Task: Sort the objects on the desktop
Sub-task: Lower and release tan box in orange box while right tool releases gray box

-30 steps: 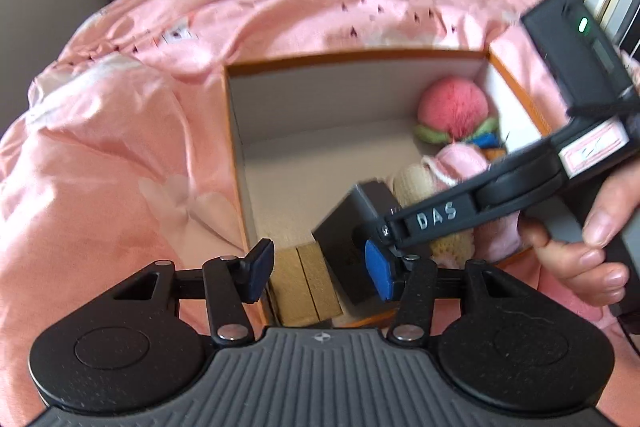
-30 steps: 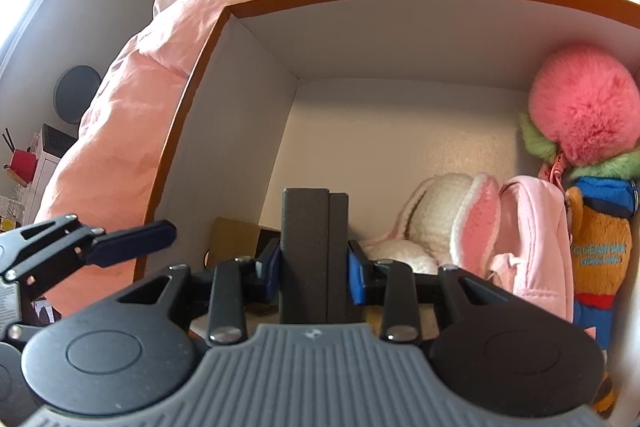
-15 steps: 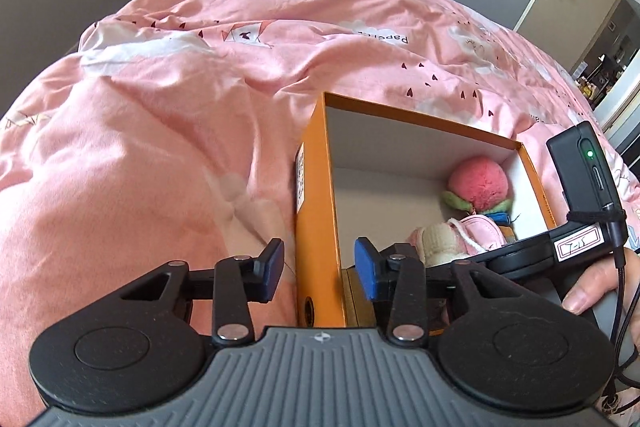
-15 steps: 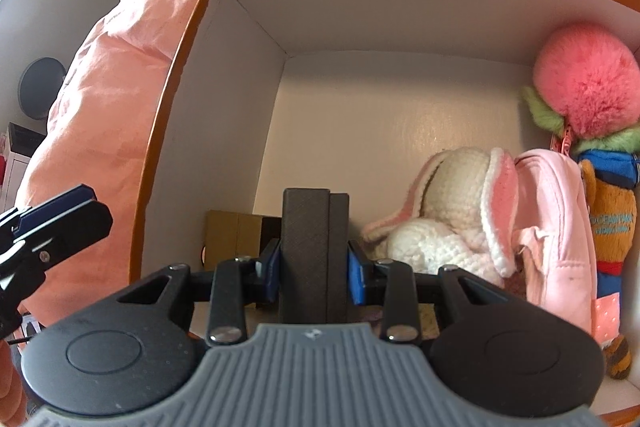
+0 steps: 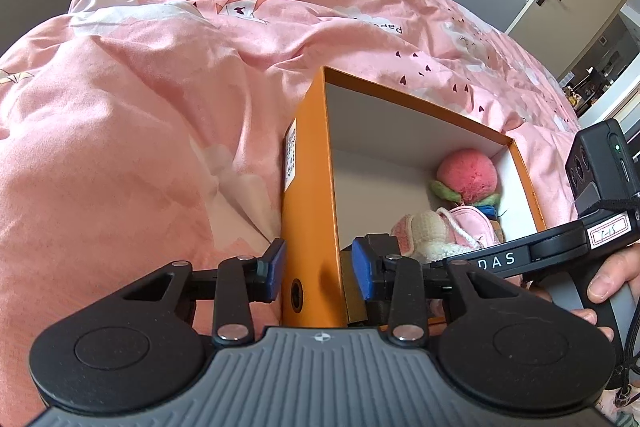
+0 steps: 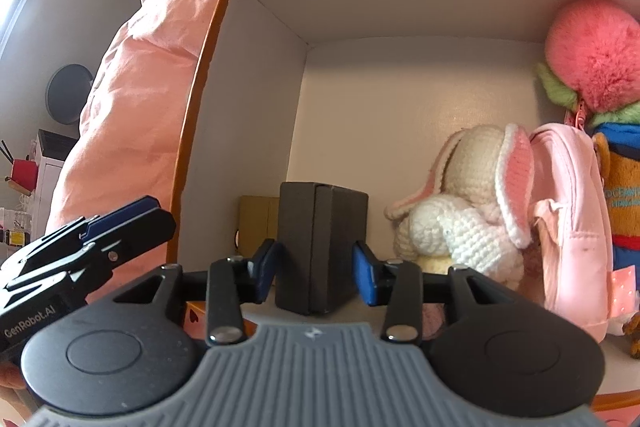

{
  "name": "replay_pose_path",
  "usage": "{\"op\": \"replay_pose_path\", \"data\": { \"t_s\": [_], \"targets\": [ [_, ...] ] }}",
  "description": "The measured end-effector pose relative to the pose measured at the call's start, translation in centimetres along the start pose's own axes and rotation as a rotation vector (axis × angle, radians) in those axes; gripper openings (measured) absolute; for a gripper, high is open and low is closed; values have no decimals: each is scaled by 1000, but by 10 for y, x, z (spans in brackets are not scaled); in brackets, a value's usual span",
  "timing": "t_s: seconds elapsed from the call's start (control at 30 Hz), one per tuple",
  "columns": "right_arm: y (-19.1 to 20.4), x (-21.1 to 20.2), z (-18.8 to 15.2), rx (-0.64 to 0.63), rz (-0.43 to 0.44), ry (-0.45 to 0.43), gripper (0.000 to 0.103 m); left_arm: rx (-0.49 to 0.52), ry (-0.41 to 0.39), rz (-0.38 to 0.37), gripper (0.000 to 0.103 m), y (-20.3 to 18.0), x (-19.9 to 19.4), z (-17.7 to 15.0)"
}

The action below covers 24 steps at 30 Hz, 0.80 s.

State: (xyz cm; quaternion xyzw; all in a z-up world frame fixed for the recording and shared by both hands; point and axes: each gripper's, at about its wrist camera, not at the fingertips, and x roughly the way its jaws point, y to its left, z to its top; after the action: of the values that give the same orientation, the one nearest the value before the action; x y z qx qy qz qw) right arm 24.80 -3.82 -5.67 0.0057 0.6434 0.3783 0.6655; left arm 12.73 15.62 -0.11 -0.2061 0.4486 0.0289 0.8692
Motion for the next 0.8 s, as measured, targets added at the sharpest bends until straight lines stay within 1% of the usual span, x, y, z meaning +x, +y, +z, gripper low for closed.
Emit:
{"op": "replay_pose_path", "data": {
  "t_s": [0.07, 0.1, 0.3, 0.37, 0.5, 0.67, 0.73, 0.8],
  "targets": [
    [-3, 2, -3, 9, 25, 1, 30, 2, 6, -4, 39, 0, 2, -1],
    [-3, 2, -4, 6, 26, -3, 30, 5, 7, -3, 39, -1, 2, -1],
    [2, 4, -6, -22, 10, -20, 30, 12, 11, 7, 39, -4, 3, -1],
    [5, 2, -7, -54, -6, -35, 32, 14, 8, 13, 39, -5, 2, -2],
    [13, -5, -13, -120, -67, -83, 33, 13, -5, 15, 39, -7, -3, -3],
    [19, -19, -24, -167, -94, -142, 33, 16, -38, 18, 39, -11, -15, -6],
    [22, -27, -31, -195, -103, -172, 33, 34, -60, 25, 39, -16, -21, -8],
    [26, -35, -38, -226, -109, -201, 34, 59, -81, 16, 39, -22, -29, -9]
  ]
}}
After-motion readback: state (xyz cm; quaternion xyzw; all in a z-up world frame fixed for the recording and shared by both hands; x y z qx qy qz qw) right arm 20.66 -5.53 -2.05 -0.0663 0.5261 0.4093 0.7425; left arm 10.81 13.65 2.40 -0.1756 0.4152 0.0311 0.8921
